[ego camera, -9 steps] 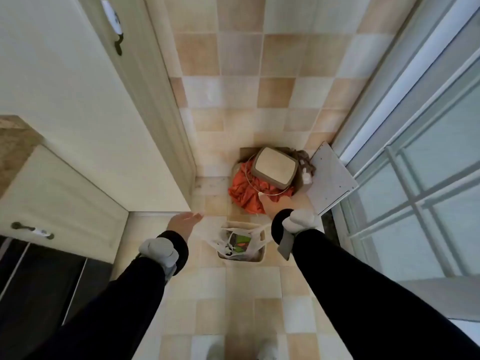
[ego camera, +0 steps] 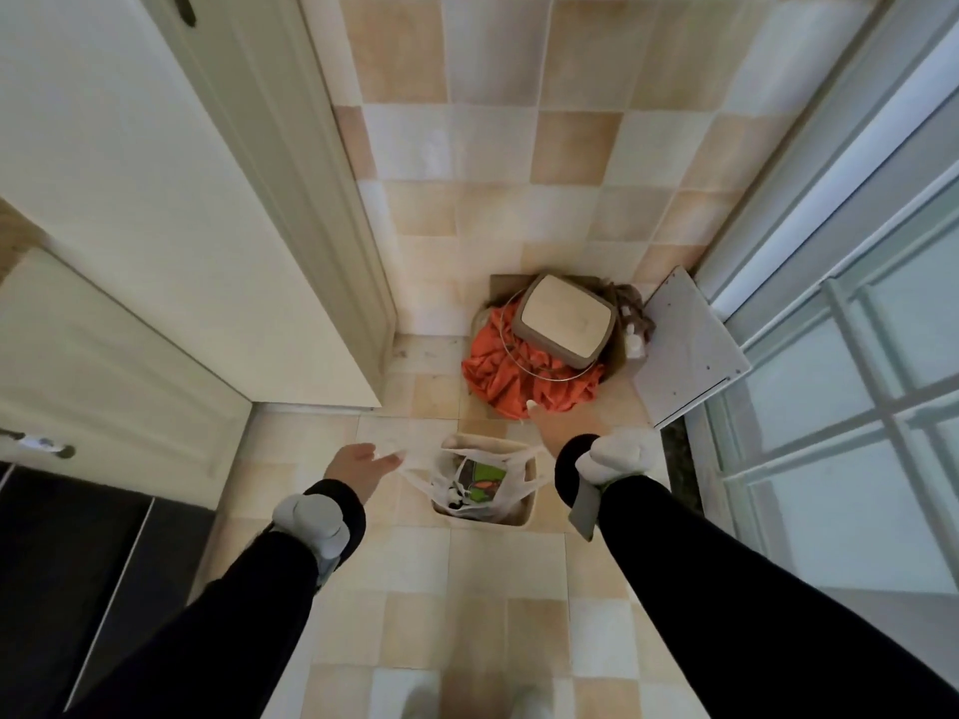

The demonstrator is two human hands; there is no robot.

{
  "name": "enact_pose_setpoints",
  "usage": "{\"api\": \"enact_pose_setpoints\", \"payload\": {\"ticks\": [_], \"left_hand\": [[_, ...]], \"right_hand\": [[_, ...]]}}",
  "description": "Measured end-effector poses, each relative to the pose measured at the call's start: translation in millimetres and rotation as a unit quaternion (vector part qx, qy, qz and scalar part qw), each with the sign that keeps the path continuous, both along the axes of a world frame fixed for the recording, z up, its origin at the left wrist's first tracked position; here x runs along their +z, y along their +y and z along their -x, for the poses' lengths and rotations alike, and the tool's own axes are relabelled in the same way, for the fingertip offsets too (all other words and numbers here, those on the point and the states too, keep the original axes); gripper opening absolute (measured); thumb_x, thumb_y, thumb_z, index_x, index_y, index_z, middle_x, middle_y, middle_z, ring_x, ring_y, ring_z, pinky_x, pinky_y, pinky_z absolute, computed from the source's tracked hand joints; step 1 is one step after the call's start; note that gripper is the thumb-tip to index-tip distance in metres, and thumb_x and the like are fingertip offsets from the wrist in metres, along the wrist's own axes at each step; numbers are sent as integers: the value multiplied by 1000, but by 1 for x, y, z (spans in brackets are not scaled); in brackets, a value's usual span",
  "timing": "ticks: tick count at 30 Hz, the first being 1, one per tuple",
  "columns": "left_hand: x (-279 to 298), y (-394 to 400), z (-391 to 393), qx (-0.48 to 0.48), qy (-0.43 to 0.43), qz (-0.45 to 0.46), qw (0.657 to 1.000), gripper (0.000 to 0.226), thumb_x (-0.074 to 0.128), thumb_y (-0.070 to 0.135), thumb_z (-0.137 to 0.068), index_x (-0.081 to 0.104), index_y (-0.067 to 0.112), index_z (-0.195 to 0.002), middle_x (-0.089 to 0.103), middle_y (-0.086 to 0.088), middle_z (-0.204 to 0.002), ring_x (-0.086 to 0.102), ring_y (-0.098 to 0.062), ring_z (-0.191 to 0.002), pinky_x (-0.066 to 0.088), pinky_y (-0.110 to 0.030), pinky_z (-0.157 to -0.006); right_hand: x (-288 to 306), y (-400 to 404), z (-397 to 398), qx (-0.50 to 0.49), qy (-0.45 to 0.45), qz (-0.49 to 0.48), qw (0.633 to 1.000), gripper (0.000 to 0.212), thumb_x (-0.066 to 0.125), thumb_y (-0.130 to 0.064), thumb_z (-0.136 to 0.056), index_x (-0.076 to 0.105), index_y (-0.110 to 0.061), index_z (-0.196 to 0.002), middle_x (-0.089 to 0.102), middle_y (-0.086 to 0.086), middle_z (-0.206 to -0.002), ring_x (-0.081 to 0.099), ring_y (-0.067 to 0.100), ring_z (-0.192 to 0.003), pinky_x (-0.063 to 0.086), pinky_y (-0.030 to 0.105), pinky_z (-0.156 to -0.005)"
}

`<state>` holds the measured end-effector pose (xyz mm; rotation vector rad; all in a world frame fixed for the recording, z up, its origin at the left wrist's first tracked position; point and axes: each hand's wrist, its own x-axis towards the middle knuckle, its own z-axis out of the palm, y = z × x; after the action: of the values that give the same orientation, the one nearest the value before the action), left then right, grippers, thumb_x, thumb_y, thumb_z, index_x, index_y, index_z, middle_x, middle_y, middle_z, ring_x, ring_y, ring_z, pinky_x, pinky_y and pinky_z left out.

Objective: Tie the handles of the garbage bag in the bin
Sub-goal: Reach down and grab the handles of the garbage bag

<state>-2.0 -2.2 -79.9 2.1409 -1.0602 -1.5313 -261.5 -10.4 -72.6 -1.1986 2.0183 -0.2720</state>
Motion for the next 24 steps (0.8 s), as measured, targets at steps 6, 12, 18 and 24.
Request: {"api": "enact_pose_setpoints", "payload": {"ticks": [6,12,18,24], "left_hand": [[-52,1,1,5,-9,-22,1000,73,66,33,-81,38,-2,-139,40,-17,-148,38,-31,-136,24,-38,-114],[-111,3,13,0,-19,-53,998,79,66,35,-81,31,-2,-142,36,-16,-150,36,-32,-137,24,-39,-113],[-161,13,14,29,-22,-46,998,89,68,37,-79,22,-2,-145,32,-18,-152,33,-32,-138,25,-40,-112],[-201,2,12,24,-10,-4,1000,94,70,44,-74,23,4,-145,31,-13,-153,32,-31,-139,26,-43,-112]], "right_hand": [[-61,-3,-5,-41,-29,-109,993,76,36,-63,-87,26,-18,-147,23,9,-157,21,28,-143,12,40,-116],[-106,6,-6,-96,56,-151,982,87,36,-71,-80,40,-5,-137,44,16,-142,41,32,-131,31,43,-111],[-137,21,-10,-148,72,-158,974,82,43,-63,-83,36,-2,-138,47,17,-139,46,33,-126,37,42,-107],[-189,28,-18,-188,16,-129,974,85,47,-70,-77,48,-2,-129,56,16,-128,53,33,-118,42,43,-101]]}}
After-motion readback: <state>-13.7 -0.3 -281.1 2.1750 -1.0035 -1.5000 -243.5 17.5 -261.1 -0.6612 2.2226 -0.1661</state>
